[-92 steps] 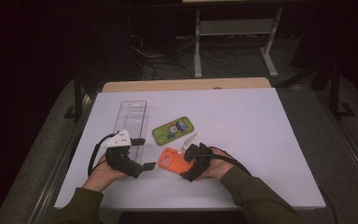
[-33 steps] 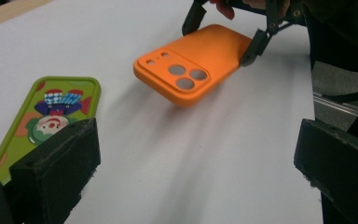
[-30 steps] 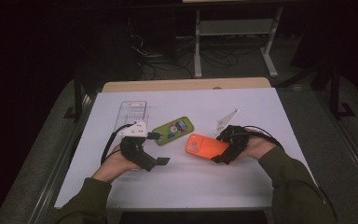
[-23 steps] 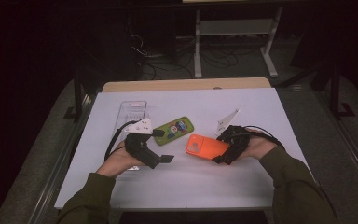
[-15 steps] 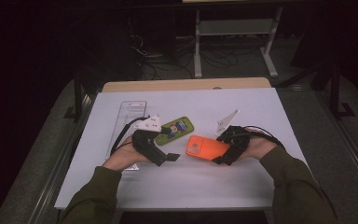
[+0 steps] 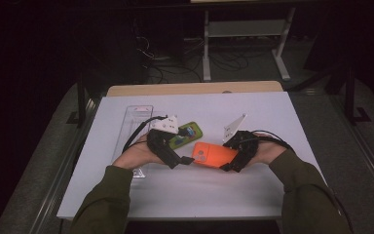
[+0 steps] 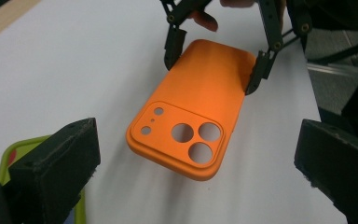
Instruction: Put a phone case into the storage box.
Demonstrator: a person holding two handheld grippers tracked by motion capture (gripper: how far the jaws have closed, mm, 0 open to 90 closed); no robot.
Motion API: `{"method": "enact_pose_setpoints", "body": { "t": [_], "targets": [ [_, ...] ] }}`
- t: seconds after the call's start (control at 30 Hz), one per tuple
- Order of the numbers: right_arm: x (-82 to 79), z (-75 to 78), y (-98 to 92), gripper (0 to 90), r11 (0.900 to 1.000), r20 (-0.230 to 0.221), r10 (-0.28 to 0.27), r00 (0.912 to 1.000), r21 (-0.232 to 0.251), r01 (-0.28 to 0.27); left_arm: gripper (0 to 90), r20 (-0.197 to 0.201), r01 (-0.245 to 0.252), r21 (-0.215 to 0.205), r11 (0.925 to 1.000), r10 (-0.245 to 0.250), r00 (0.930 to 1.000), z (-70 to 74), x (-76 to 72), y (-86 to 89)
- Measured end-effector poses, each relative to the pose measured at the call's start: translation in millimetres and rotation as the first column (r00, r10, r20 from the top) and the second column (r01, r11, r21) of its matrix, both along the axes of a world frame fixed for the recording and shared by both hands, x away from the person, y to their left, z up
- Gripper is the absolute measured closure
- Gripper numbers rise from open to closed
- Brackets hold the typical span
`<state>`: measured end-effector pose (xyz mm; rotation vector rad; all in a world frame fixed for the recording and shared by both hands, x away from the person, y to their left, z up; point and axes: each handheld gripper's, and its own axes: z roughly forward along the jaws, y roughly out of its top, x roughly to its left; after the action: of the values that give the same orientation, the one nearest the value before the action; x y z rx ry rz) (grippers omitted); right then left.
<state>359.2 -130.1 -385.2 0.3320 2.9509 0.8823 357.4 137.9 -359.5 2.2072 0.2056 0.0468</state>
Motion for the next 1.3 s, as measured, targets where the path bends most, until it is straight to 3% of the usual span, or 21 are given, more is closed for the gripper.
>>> {"method": "enact_pose_setpoints", "body": {
  "t": [0.1, 0.13, 0.17, 0.53, 0.6, 0.93, 1.3],
  "targets": [
    [-0.5, -2.7, 5.1, 15.7, 0.999, 0.001, 0.051, 0.9987, 0.007, -0.051, 0.0, -0.016, 0.008, 0.002, 1.0000, -0.008, 0.9999, -3.0, -0.5, -1.6],
    [-0.5, -2.7, 5.1, 15.7, 0.999, 0.001, 0.051, 0.9987, 0.007, -0.051, 0.0, -0.010, 0.022, 0.021, 0.9995, -0.022, 0.9997, -2.9, 0.7, -1.6],
    [-1.1, -4.0, 7.3, 15.7, 0.998, -0.006, 0.064, 0.9979, 0.009, -0.064, 0.0, -0.015, 0.021, 0.011, 0.9997, -0.021, 0.9997, -4.2, 0.4, -3.5],
    [-7.4, -6.9, 17.6, 15.7, 0.990, -0.011, 0.136, 0.9906, 0.026, -0.136, 0.0, -0.038, 0.105, 0.067, 0.9922, -0.103, 0.9940, -11.3, -6.8, -22.5],
    [-7.9, -6.6, 18.4, 15.7, 0.990, -0.009, 0.140, 0.9901, 0.023, -0.140, 0.0, -0.027, 0.128, 0.083, 0.9884, -0.126, 0.9917, -12.6, -6.3, -25.0],
    [-13.1, -4.0, 25.5, 15.7, 0.986, -0.001, 0.167, 0.9860, 0.027, -0.166, 0.0, -0.047, 0.173, 0.130, 0.9762, -0.168, 0.9846, -22.3, -11.4, -37.8],
    [-17.0, -1.7, 30.1, 15.7, 0.982, 0.015, 0.188, 0.9820, 0.021, -0.188, 0.0, -0.061, 0.196, 0.185, 0.9631, -0.188, 0.9803, -33.1, -14.5, -48.4]
  ]
}}
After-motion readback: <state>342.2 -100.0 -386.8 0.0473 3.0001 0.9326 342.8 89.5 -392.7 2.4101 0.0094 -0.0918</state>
